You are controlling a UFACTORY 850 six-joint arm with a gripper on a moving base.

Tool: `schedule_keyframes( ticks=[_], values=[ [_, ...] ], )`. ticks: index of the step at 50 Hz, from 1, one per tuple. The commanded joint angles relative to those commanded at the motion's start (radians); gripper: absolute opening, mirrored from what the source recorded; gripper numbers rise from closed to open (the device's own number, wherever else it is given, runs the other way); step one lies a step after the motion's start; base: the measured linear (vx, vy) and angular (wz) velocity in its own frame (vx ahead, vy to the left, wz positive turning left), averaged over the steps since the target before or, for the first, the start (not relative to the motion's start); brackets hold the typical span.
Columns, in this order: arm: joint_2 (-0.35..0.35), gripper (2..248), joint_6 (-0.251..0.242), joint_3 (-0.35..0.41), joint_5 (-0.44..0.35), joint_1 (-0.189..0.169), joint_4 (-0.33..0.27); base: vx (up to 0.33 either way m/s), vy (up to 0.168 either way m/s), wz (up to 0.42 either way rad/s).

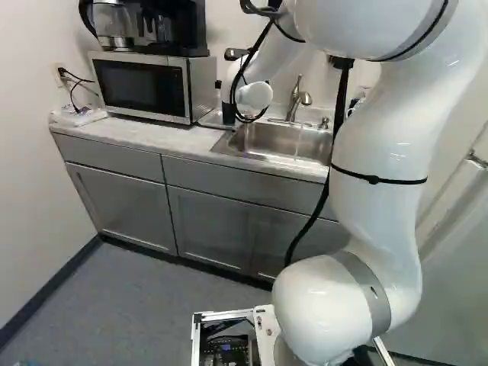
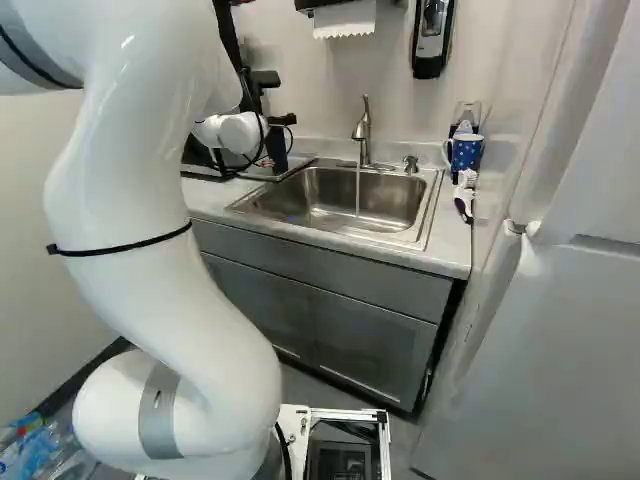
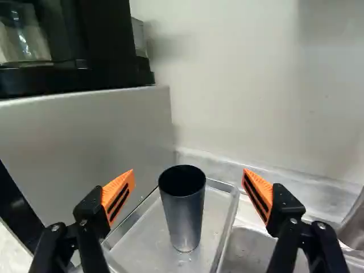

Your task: Rinse the cup and place it in the tray

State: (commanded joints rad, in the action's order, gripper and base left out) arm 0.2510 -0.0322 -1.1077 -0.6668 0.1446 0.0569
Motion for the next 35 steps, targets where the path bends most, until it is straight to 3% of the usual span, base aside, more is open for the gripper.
schedule_keyframes(
  ticks=[35],
  values=[
    [-0.045, 247, 0.0, -0.024, 0.012, -0.082, 0.0, 0.0, 0.0, 0.0]
  ],
)
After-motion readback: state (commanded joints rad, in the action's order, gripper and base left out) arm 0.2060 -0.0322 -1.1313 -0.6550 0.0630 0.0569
